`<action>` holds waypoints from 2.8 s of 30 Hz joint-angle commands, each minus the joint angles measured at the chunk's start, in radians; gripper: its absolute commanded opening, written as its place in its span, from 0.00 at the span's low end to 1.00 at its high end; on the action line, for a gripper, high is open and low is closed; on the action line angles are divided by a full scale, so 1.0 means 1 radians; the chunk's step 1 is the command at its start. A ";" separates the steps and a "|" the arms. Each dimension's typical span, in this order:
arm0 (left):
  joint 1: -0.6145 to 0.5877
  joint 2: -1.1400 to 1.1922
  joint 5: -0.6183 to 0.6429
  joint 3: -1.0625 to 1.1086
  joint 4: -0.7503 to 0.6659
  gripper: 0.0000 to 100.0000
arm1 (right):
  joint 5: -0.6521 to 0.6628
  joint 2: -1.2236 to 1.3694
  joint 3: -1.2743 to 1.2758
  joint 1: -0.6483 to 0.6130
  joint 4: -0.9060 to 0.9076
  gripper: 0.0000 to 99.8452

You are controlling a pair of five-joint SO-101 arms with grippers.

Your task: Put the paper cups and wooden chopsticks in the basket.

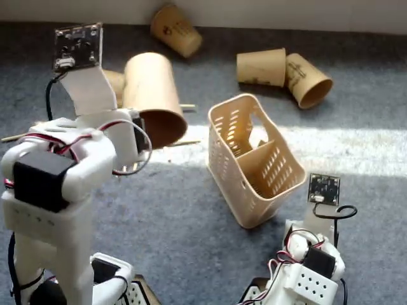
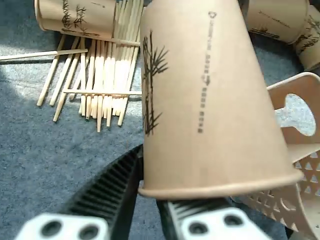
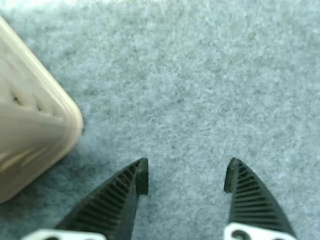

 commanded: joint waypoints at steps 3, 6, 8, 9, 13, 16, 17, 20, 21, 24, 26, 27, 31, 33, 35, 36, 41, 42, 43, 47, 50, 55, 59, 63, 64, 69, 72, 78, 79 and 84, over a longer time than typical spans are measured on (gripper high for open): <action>-0.027 -0.012 -0.127 0.257 0.006 0.00 | 0.012 -0.007 -0.004 -0.008 -0.024 0.25; 0.059 0.035 -0.133 0.392 0.008 0.00 | 0.012 -0.007 -0.004 -0.008 -0.024 0.25; 0.119 0.094 -0.133 0.458 0.008 0.00 | 0.012 -0.007 -0.004 -0.008 -0.024 0.25; 0.145 0.130 -0.133 0.483 0.008 0.00 | 0.012 -0.007 -0.004 -0.008 -0.024 0.25; 0.214 0.263 -0.137 0.547 0.009 0.00 | 0.012 -0.007 -0.004 -0.008 -0.024 0.25; 0.252 0.305 -0.181 0.562 0.014 0.01 | 0.012 -0.007 -0.004 -0.008 -0.024 0.25; 0.262 0.308 -0.190 0.573 0.014 0.01 | 0.012 -0.007 -0.004 -0.008 -0.024 0.25; 0.274 0.306 -0.196 0.605 0.015 0.04 | 0.012 -0.007 -0.004 -0.008 -0.024 0.25; 0.269 0.305 -0.198 0.610 0.015 0.07 | 0.012 -0.007 -0.004 -0.008 -0.024 0.25; 0.220 0.303 -0.204 0.585 0.014 0.16 | 0.012 -0.007 -0.004 -0.008 -0.024 0.25; 0.179 0.302 -0.232 0.526 0.012 0.20 | 0.012 -0.007 -0.004 -0.008 -0.024 0.25; 0.157 0.302 -0.238 0.493 0.012 0.21 | 0.012 -0.007 -0.004 -0.008 -0.024 0.25; 0.131 0.302 -0.244 0.383 0.008 0.19 | 0.012 -0.007 -0.004 -0.008 -0.024 0.25; 0.136 0.302 -0.244 0.360 0.006 0.17 | 0.012 -0.007 -0.004 -0.008 -0.024 0.25; 0.137 0.302 -0.244 0.349 0.006 0.15 | 0.012 -0.007 -0.004 -0.008 -0.024 0.25; 0.133 0.302 -0.244 0.348 -0.002 0.15 | 0.012 -0.007 -0.004 -0.008 -0.024 0.25; 0.101 0.251 -0.241 0.297 -0.118 0.09 | 0.012 -0.007 -0.004 -0.008 -0.024 0.25; 0.099 0.219 -0.239 0.283 -0.146 0.09 | 0.012 -0.007 -0.004 -0.008 -0.024 0.25; 0.099 0.182 -0.239 0.271 -0.167 0.10 | 0.012 -0.007 -0.004 -0.008 -0.024 0.25; 0.104 0.065 -0.203 0.300 -0.196 0.17 | 0.012 -0.007 -0.002 -0.008 -0.024 0.25; 0.087 0.010 -0.193 0.400 -0.269 0.18 | 0.012 -0.007 -0.002 -0.008 -0.024 0.25; 0.068 -0.097 -0.189 0.685 -0.465 0.18 | 0.012 -0.007 0.004 -0.008 -0.024 0.25; 0.077 -0.196 -0.187 0.852 -0.540 0.18 | 0.015 -0.007 0.018 -0.018 -0.027 0.25; 0.064 -0.309 -0.189 0.901 -0.542 0.18 | 0.015 -0.007 0.021 -0.047 -0.027 0.25; 0.056 -0.348 -0.189 0.909 -0.542 0.18 | 0.015 -0.007 0.021 -0.048 -0.027 0.25; 0.061 -0.579 -0.193 1.003 -0.542 0.18 | 0.015 -0.007 0.021 -0.048 -0.027 0.25; 0.061 -0.659 -0.193 1.044 -0.543 0.18 | 0.015 -0.007 0.021 -0.050 -0.027 0.25; 0.097 -0.572 -0.193 1.079 -0.542 0.18 | 0.015 -0.007 0.021 -0.050 -0.027 0.25; 0.104 -0.542 -0.193 1.086 -0.542 0.18 | 0.015 -0.007 0.021 -0.050 -0.027 0.25; 0.099 -0.420 -0.193 1.089 -0.549 0.18 | 0.015 -0.007 0.021 -0.050 -0.027 0.25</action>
